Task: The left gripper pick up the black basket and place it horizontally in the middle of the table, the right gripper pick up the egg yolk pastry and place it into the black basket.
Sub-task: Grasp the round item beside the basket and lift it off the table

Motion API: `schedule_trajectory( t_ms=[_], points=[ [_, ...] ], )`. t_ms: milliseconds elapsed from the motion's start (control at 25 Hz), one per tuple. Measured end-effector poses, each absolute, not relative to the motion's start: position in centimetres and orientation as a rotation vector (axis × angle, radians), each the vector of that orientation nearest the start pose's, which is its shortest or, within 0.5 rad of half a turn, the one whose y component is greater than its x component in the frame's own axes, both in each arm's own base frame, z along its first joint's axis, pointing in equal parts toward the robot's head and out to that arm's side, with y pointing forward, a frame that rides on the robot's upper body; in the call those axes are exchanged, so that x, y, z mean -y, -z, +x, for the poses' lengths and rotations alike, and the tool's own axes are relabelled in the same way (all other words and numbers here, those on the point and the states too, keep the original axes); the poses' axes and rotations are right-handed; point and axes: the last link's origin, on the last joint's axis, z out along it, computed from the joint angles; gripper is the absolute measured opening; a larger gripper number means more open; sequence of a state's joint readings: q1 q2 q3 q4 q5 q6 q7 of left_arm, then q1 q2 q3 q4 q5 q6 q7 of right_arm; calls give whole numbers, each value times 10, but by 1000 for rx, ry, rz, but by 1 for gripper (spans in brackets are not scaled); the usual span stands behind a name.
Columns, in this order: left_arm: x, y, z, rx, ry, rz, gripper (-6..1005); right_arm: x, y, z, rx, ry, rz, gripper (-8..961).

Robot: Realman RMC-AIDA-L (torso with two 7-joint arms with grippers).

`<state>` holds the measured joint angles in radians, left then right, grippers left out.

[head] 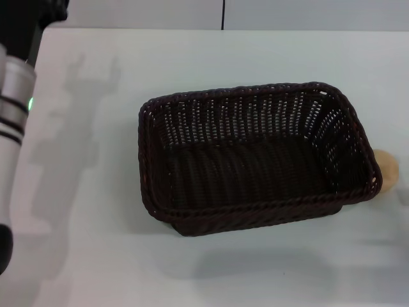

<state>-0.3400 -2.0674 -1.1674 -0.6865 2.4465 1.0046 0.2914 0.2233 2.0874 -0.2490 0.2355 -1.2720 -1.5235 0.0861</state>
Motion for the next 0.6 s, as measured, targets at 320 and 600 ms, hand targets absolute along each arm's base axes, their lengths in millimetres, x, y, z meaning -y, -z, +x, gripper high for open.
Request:
schedule_trajectory(
  t_ms=[320,600],
  points=[
    [-357,-12,-274,319,684,-1447,698,-225,49,354,-633,-678,-1636,818],
    [-355,-8,-274,315,681,-1466,696,-232,59,351,-656,-661,-1699,818]
  ],
)
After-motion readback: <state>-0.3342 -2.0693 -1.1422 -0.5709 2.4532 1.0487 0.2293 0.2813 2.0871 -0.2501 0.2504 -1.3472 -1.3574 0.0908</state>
